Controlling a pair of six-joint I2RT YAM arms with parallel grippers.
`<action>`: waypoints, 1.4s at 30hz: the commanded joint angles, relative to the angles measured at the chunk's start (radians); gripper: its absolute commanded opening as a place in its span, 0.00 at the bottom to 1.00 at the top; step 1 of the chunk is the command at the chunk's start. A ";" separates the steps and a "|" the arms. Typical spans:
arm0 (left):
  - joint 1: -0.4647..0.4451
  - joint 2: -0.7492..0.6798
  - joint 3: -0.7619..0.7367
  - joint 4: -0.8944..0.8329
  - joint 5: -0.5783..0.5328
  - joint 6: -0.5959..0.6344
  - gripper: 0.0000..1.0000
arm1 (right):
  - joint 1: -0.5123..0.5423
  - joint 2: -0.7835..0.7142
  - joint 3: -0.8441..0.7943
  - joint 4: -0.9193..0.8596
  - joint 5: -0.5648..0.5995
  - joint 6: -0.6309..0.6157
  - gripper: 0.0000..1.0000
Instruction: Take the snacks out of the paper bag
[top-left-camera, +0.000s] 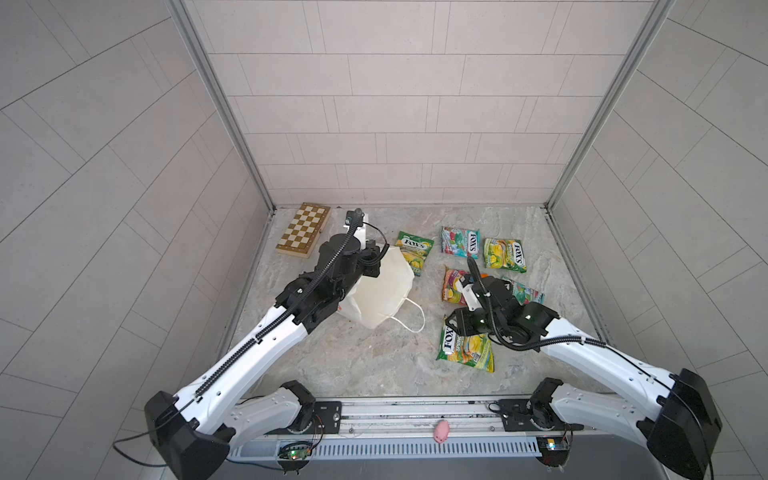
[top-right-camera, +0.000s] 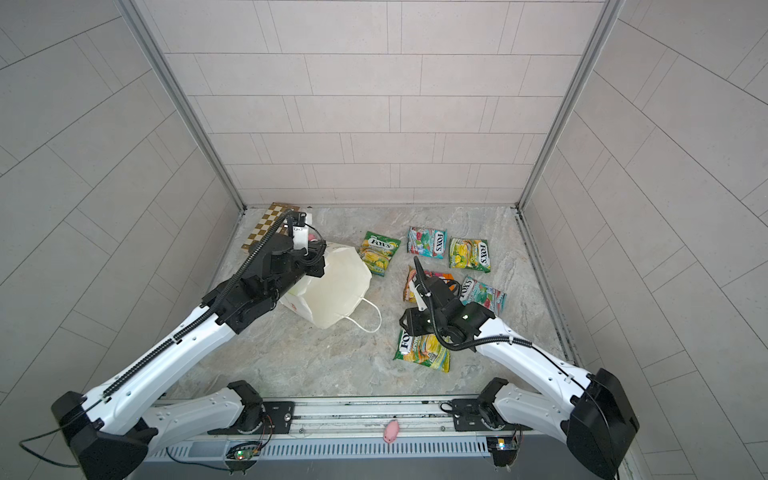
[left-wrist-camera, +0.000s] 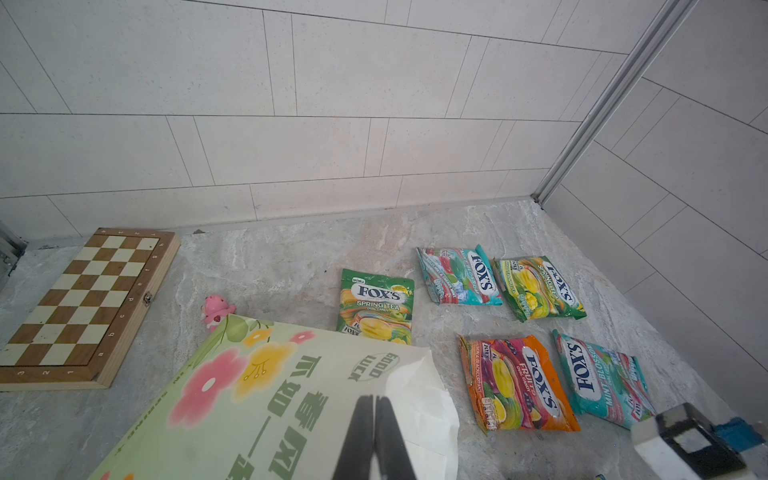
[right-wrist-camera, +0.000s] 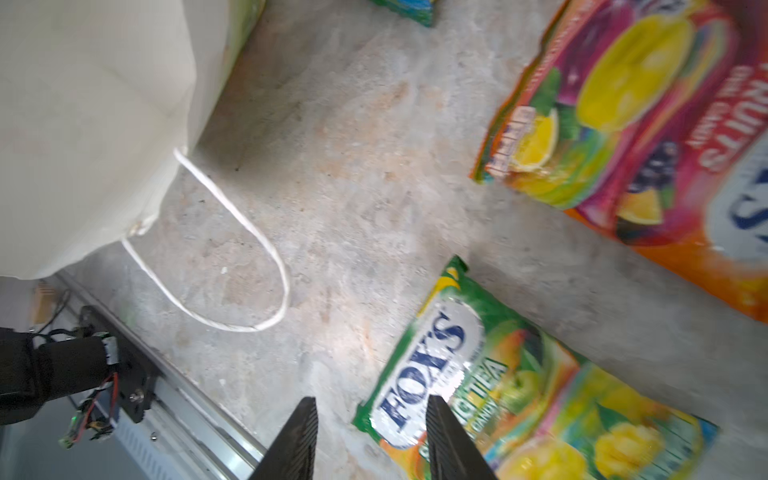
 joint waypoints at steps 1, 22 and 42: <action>0.001 -0.003 0.027 -0.004 0.004 0.006 0.00 | 0.023 0.067 0.017 0.168 -0.086 0.057 0.46; 0.008 -0.011 0.040 -0.017 0.025 -0.011 0.00 | 0.064 0.251 0.152 0.170 -0.050 0.060 0.00; 0.016 0.001 0.107 -0.098 0.106 -0.049 0.00 | 0.069 -0.088 0.286 -0.021 0.107 -0.011 0.00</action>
